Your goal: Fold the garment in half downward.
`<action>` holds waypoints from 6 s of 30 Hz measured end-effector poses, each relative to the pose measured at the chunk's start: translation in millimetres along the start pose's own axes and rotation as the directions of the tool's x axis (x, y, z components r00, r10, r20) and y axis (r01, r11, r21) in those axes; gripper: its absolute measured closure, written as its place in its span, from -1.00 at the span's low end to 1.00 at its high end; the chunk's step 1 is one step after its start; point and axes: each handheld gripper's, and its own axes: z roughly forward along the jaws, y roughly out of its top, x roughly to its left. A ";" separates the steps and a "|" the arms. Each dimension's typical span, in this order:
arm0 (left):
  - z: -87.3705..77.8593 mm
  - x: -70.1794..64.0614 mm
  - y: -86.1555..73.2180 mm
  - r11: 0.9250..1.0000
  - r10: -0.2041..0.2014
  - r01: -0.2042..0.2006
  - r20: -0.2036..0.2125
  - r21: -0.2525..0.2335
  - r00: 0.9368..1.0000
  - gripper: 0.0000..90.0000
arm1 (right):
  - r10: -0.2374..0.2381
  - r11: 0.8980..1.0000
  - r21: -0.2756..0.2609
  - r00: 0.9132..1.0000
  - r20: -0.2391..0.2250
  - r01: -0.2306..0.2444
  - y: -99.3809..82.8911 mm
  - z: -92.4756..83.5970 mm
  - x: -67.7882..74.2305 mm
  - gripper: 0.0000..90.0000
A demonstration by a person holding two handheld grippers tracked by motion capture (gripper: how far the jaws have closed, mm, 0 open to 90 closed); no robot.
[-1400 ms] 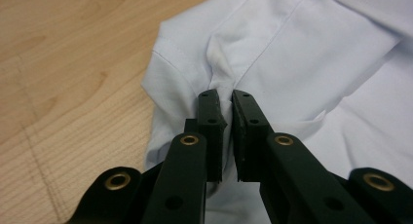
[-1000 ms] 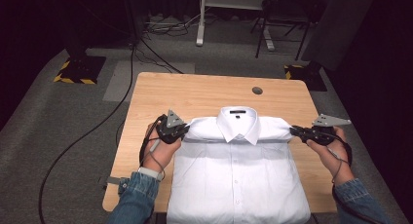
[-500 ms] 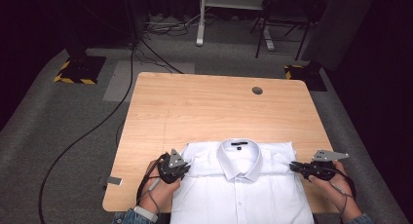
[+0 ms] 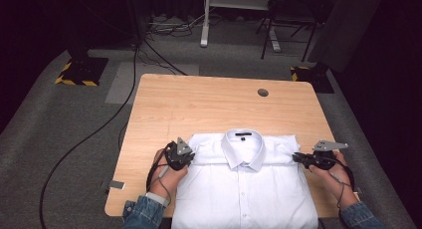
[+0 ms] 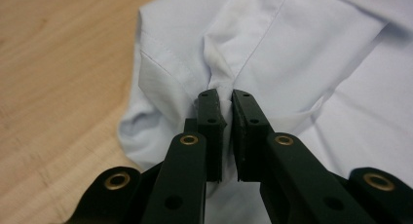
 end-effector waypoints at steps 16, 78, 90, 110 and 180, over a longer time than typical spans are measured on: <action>-67.8 -63.9 -66.4 0.995 -0.048 0.029 0.208 0.094 0.977 0.85 | -0.008 0.996 0.087 0.990 -0.143 0.020 -53.5 -63.0 57.5 0.83; -81.9 -69.5 -70.5 1.000 0.023 -0.024 0.121 0.008 0.992 0.85 | -0.094 0.995 -0.037 0.992 -0.081 0.091 -45.1 -60.4 63.1 0.82; -35.6 -35.8 -52.4 0.999 0.018 -0.017 0.021 -0.030 1.000 0.82 | -0.027 0.998 -0.056 0.998 -0.055 0.024 -54.7 -25.4 43.9 0.81; -63.7 -40.5 -53.3 0.999 -0.013 0.018 0.117 -0.042 0.993 0.84 | -0.054 0.998 -0.035 0.995 -0.079 0.051 -39.0 -47.8 46.8 0.80; -2.6 -123.2 -24.2 0.997 0.078 -0.081 0.157 0.015 0.985 -0.29 | 0.001 0.999 0.042 0.999 0.034 -0.002 -84.3 -63.5 9.2 -0.10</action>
